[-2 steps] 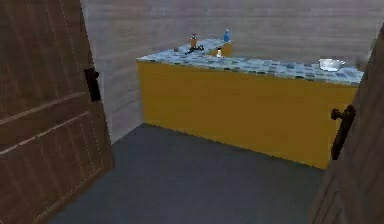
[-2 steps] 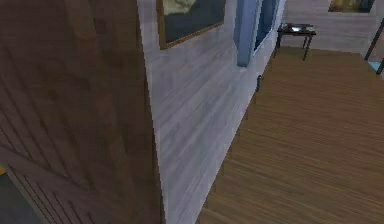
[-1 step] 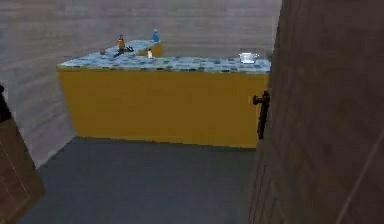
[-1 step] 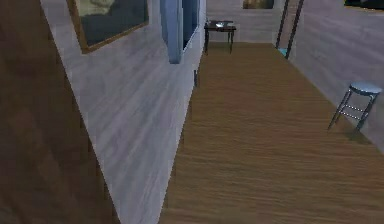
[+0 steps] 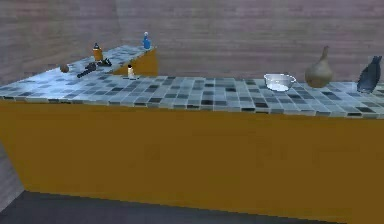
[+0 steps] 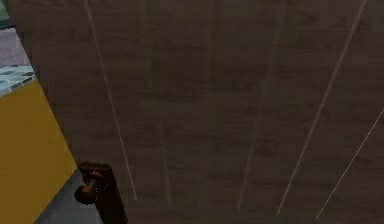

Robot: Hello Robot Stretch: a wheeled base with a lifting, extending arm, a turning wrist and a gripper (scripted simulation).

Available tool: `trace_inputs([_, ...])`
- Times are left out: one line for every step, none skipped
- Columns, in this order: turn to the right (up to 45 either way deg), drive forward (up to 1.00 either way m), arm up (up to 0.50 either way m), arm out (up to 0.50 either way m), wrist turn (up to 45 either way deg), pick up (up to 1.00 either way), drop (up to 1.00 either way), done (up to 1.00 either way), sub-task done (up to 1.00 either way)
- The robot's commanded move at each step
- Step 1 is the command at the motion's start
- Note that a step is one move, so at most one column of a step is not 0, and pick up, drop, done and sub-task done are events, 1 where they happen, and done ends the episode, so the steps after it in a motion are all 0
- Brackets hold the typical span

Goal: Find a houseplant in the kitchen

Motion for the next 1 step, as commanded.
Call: trace_inputs([18.0,0.00,0.00,0.00,0.0,0.00,0.00,0.00,0.00])
